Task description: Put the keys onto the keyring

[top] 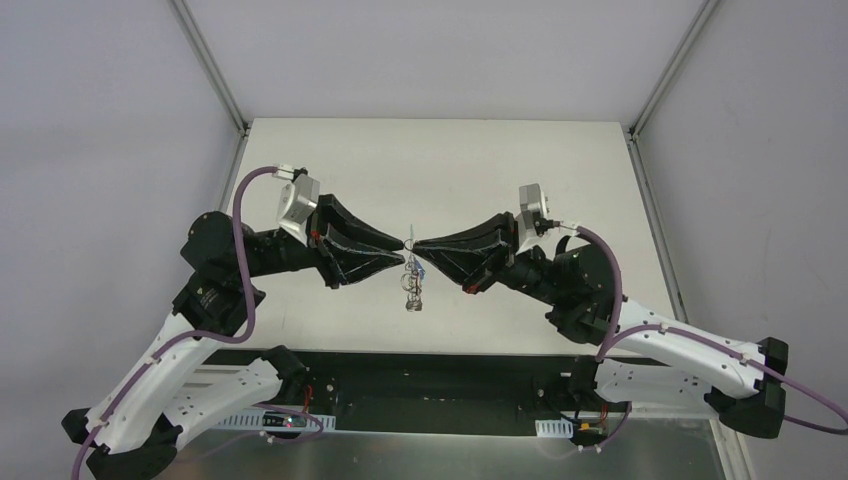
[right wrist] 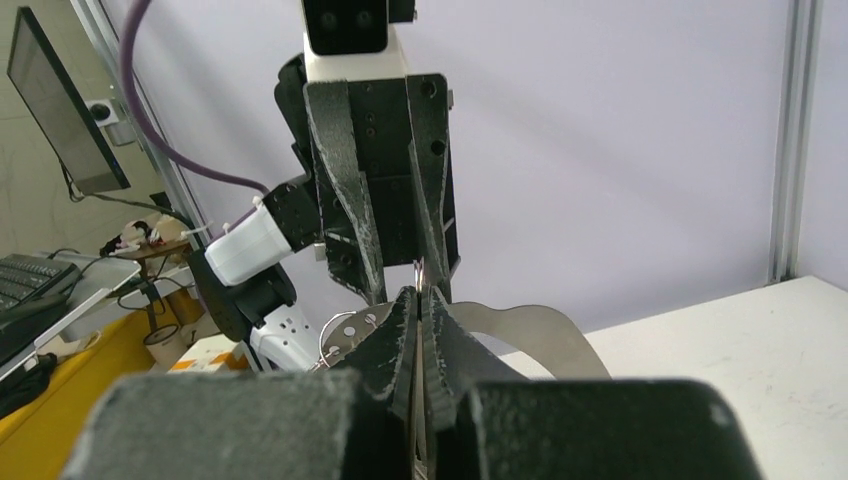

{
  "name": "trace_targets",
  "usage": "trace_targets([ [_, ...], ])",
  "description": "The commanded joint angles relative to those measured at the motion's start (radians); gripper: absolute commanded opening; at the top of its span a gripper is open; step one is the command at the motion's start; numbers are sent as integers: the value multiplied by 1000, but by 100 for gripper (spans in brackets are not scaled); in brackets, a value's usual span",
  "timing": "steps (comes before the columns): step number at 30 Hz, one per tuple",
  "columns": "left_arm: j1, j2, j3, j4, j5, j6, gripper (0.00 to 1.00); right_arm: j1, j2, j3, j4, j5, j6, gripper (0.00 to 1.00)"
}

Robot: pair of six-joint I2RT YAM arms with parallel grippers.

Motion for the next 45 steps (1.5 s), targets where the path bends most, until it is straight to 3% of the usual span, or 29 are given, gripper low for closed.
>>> trace_targets([
  [1, -5, -3, -8, 81, 17, -27, 26, 14, -2, 14, 171, 33, 6, 0],
  [45, -5, 4, -32, 206, 53, -82, 18, 25, 37, 31, 199, -46, 49, 0],
])
